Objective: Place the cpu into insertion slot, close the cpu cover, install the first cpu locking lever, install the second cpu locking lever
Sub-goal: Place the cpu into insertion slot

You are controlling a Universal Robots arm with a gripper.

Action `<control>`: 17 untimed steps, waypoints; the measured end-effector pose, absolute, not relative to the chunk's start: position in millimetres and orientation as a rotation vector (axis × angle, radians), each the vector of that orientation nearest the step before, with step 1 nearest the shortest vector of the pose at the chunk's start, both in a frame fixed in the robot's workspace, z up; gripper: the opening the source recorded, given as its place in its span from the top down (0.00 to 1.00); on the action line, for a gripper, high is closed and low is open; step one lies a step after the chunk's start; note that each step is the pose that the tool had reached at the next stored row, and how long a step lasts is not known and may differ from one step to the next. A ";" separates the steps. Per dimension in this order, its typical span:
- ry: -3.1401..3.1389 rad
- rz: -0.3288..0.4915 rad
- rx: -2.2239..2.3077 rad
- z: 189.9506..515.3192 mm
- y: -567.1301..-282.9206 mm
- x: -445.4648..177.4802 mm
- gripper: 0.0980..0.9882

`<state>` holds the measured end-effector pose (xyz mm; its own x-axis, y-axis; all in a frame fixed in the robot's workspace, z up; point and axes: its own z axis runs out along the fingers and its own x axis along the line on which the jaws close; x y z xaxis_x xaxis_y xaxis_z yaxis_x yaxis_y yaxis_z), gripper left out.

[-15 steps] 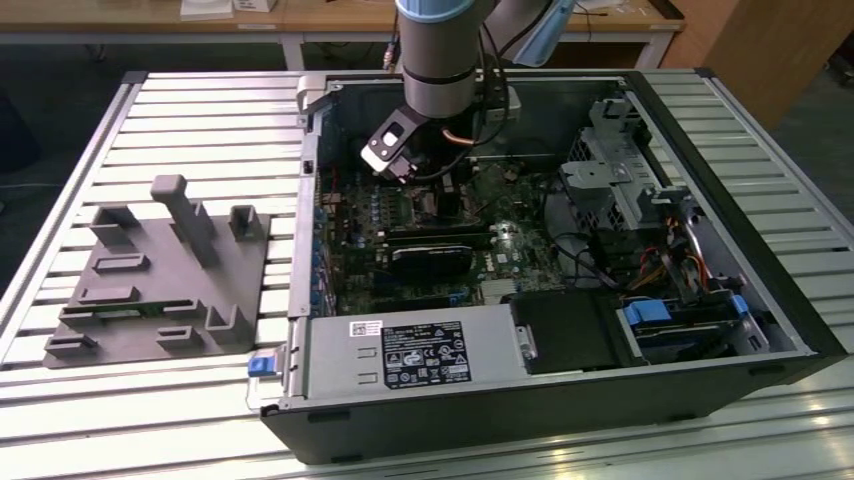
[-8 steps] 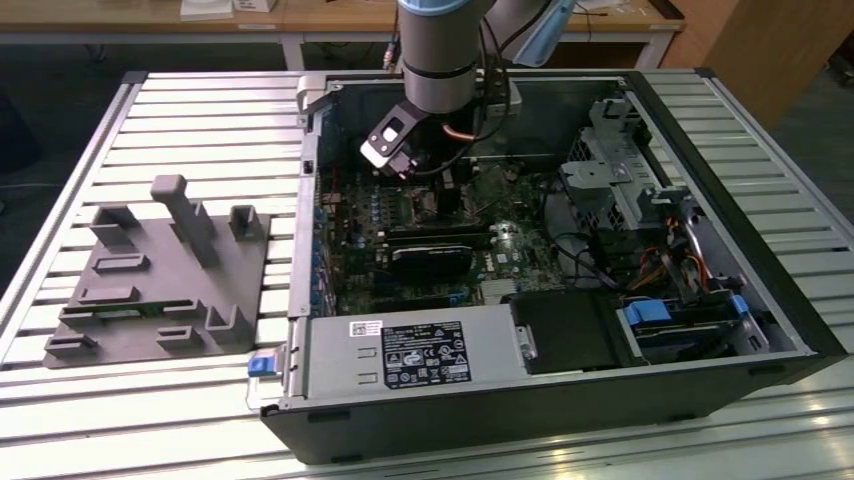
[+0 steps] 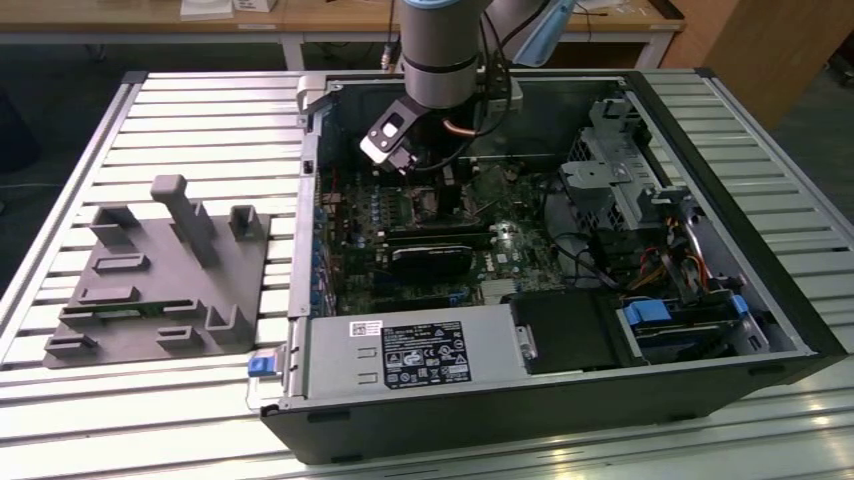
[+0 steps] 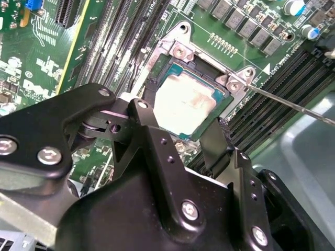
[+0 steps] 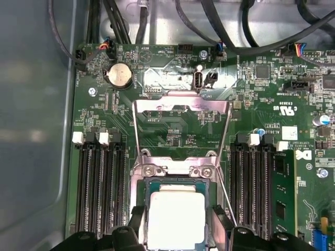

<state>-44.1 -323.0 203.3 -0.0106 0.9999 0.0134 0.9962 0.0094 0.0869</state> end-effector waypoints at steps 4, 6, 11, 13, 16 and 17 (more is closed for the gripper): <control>2.194 0.110 2.173 203.7 -323.0 -44.1 0.42; 2.195 0.110 2.173 203.8 -323.0 -44.1 0.42; 2.195 0.110 2.173 204.3 -323.0 -44.1 0.58; 2.194 0.110 2.173 204.5 -323.0 -44.1 0.64; 2.194 0.110 2.173 204.7 -323.0 -44.1 0.78; 2.194 0.110 2.173 205.0 -323.0 -44.1 0.90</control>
<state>-44.1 -323.0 205.0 -0.0106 0.9999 0.0135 0.9962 0.0093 0.0869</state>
